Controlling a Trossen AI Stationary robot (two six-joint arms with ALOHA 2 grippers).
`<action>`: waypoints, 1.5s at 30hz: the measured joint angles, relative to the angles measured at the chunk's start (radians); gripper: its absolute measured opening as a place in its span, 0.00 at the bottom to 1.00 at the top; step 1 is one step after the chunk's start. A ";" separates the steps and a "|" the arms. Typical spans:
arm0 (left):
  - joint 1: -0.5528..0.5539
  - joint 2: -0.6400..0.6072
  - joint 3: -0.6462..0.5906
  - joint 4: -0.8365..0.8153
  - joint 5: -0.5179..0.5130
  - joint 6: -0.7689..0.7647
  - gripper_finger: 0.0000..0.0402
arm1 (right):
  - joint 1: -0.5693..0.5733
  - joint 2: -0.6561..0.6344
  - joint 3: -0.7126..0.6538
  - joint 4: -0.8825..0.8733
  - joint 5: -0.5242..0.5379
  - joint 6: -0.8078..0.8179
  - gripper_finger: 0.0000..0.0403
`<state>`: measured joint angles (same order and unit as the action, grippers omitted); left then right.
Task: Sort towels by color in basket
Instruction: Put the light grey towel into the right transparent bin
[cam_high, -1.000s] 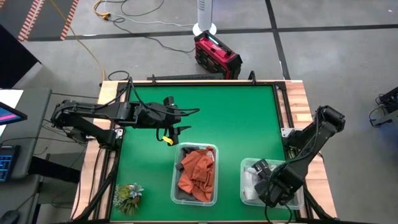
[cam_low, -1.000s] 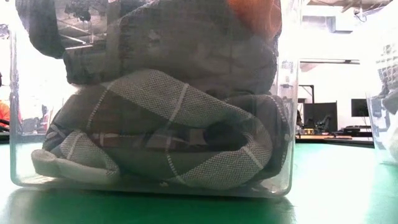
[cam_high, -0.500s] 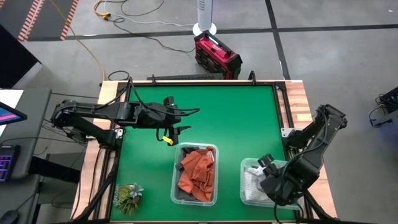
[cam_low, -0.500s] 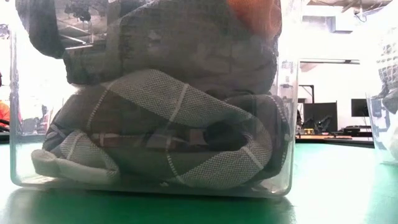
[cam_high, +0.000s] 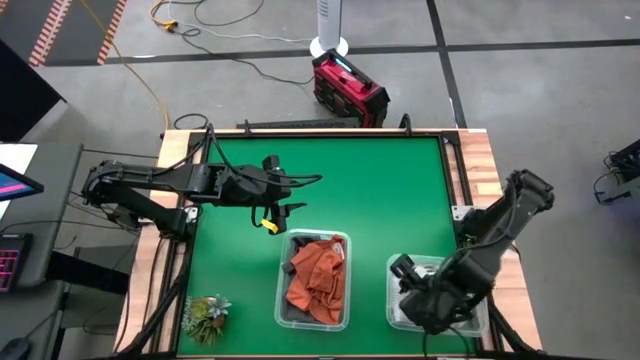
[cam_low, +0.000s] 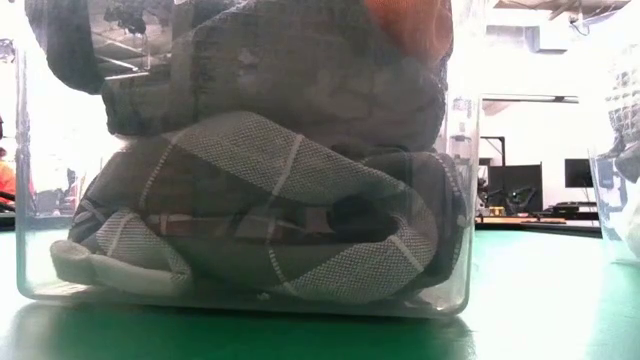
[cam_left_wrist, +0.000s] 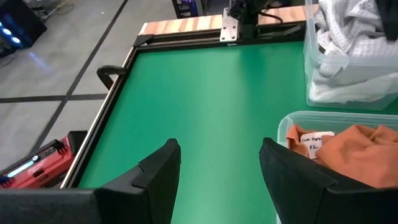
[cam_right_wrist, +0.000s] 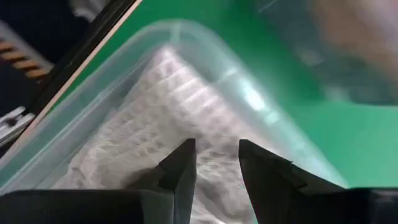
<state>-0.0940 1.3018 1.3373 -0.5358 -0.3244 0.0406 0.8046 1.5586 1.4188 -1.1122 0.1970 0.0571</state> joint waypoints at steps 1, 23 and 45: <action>0.000 0.000 0.000 0.000 0.000 0.000 0.52 | -0.007 0.005 -0.028 0.023 -0.029 -0.004 0.40; 0.000 0.000 0.000 -0.045 0.001 -0.030 0.52 | 0.065 0.001 0.069 -0.351 -0.218 0.311 0.32; 0.000 0.000 0.000 -0.035 0.000 -0.037 0.52 | 0.138 -0.002 -0.058 -0.448 -0.384 0.576 0.19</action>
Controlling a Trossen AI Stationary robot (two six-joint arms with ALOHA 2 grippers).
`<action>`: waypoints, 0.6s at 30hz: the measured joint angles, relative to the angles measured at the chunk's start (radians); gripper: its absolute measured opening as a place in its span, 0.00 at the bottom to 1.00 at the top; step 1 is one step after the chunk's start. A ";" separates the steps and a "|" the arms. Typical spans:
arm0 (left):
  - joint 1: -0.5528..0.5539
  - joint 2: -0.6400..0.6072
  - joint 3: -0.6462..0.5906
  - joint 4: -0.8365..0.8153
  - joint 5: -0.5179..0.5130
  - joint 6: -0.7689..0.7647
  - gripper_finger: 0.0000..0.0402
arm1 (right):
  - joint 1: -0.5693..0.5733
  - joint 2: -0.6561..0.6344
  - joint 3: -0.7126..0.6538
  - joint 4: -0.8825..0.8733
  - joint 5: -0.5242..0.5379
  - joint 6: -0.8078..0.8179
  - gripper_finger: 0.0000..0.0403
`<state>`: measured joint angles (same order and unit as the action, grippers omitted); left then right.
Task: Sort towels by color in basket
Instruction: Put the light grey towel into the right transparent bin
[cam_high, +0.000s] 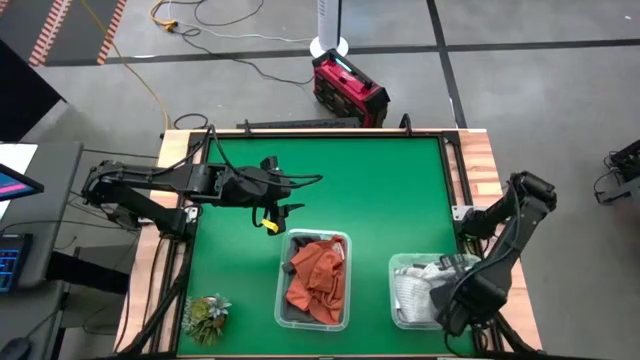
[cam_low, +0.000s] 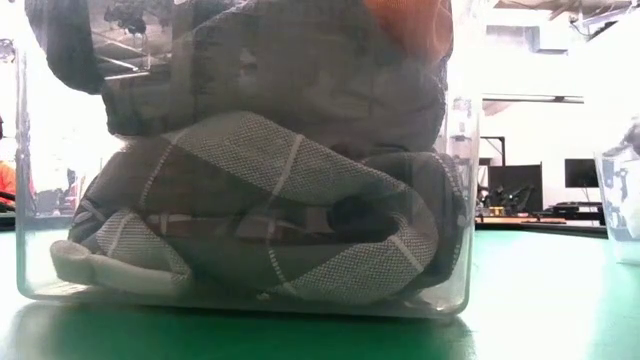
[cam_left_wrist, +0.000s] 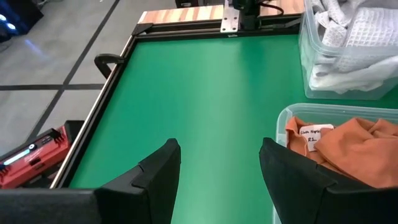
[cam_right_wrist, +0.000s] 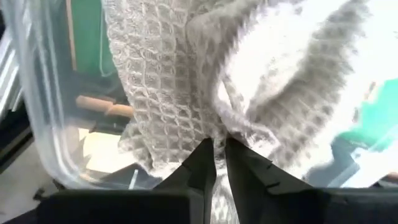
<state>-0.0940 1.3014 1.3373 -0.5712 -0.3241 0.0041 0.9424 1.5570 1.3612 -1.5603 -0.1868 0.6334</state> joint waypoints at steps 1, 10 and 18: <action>0.000 0.000 0.000 0.000 0.000 0.000 0.52 | 0.000 0.000 0.016 -0.013 0.004 0.015 0.19; 0.000 0.000 0.000 -0.009 0.000 -0.003 0.52 | 0.016 -0.004 -0.100 0.080 0.052 0.011 0.16; 0.000 0.000 0.000 0.005 0.000 -0.008 0.52 | 0.001 -0.004 -0.224 0.306 0.049 -0.035 0.15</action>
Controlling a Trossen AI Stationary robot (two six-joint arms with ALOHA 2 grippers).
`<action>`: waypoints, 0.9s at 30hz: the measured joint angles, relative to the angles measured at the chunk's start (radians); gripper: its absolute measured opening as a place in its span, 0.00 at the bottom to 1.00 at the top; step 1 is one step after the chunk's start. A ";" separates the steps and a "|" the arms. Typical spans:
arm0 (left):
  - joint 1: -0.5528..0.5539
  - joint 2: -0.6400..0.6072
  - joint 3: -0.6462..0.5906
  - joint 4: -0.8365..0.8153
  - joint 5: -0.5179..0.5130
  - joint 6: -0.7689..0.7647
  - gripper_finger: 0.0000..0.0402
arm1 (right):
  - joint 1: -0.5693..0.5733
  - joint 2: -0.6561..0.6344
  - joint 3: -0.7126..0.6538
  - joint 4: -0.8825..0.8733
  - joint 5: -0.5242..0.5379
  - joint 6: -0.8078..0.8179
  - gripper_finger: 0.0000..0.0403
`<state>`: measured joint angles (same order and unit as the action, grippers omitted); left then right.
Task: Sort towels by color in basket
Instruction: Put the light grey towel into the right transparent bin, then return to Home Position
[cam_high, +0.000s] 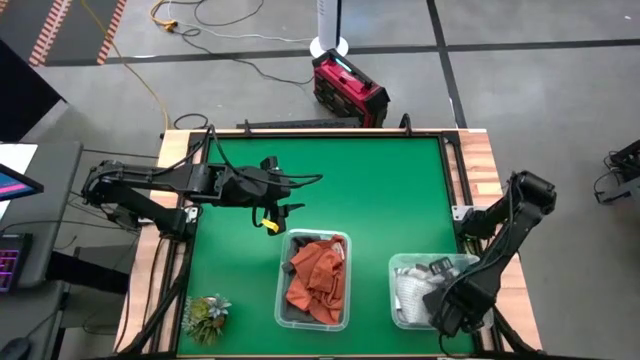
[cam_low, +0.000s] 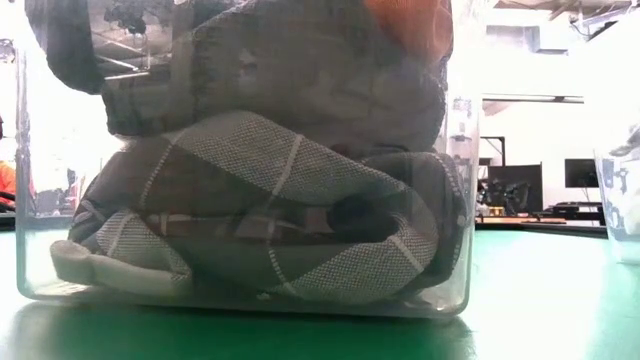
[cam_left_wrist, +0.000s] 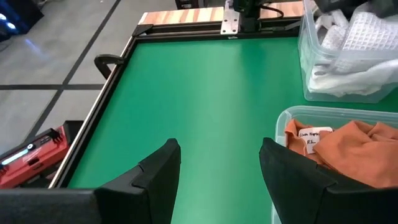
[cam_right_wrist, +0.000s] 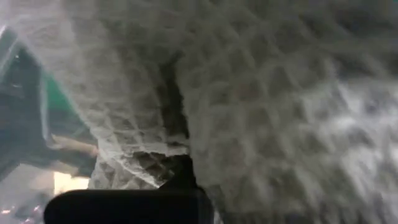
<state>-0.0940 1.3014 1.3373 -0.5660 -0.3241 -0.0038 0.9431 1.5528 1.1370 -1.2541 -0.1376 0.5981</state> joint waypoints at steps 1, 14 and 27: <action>0.000 0.000 0.000 0.000 0.000 -0.001 0.52 | -0.005 0.000 0.015 -0.046 0.000 0.010 0.15; 0.000 0.000 0.000 -0.004 0.001 0.003 0.52 | -0.055 -0.002 0.261 -0.270 0.114 0.056 0.23; -0.006 0.000 0.000 0.026 0.000 0.039 0.52 | -0.007 -0.108 0.427 -0.247 0.420 -0.046 0.39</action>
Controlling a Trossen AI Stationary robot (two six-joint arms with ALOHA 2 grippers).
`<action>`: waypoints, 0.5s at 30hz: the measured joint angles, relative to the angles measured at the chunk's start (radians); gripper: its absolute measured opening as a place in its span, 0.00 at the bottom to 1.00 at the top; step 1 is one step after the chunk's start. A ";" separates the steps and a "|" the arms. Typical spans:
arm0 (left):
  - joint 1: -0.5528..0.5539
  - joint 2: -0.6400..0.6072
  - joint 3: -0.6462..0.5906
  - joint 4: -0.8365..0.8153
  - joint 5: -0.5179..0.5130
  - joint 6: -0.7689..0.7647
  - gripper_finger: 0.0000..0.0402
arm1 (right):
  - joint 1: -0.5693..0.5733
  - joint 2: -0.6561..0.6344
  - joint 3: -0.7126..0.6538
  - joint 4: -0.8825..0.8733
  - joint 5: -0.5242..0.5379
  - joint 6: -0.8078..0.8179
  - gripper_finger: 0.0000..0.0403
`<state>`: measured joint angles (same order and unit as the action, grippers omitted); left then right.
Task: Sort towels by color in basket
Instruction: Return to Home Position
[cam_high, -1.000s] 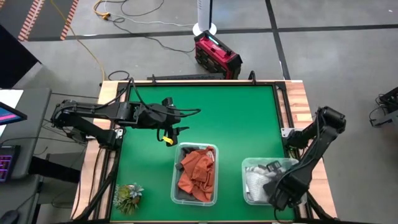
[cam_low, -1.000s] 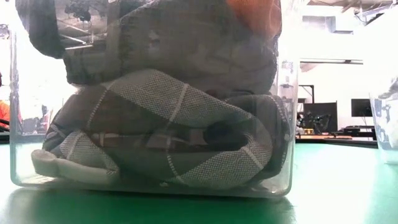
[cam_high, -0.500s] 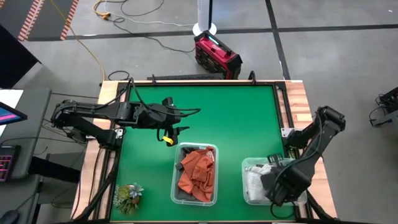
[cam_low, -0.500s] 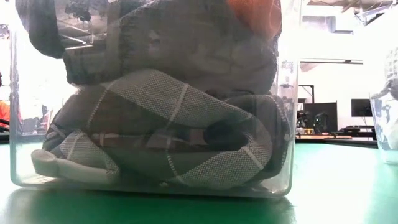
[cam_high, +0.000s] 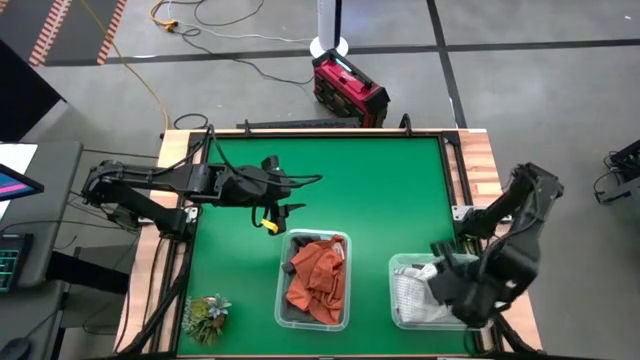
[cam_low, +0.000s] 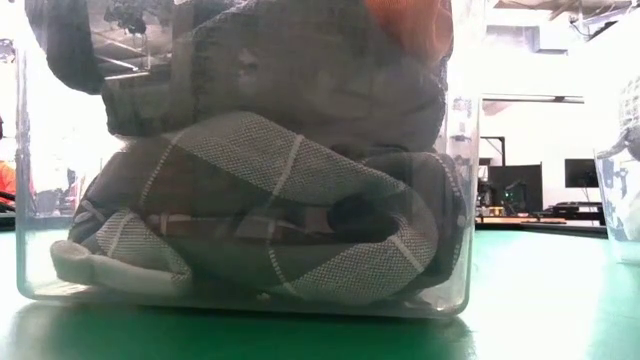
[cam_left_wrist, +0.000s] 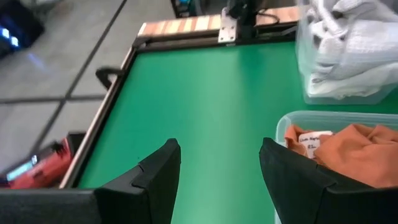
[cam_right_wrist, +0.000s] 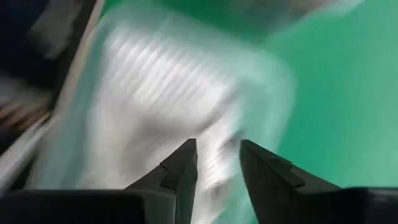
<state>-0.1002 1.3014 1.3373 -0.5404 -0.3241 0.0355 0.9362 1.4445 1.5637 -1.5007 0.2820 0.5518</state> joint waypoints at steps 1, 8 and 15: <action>-0.007 0.000 0.000 0.013 0.000 0.019 0.52 | 0.020 -0.024 -0.007 0.021 0.109 -0.003 0.39; -0.075 0.002 -0.021 0.132 0.000 0.159 0.52 | 0.127 -0.244 -0.154 0.124 0.629 0.118 0.31; -0.047 -0.086 -0.225 0.346 0.000 0.201 0.52 | 0.150 -0.478 -0.458 0.314 0.766 0.162 0.23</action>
<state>-0.1469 1.2158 1.1119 -0.1942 -0.3237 0.2369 1.0861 0.9666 1.1056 -1.1865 1.0483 0.7140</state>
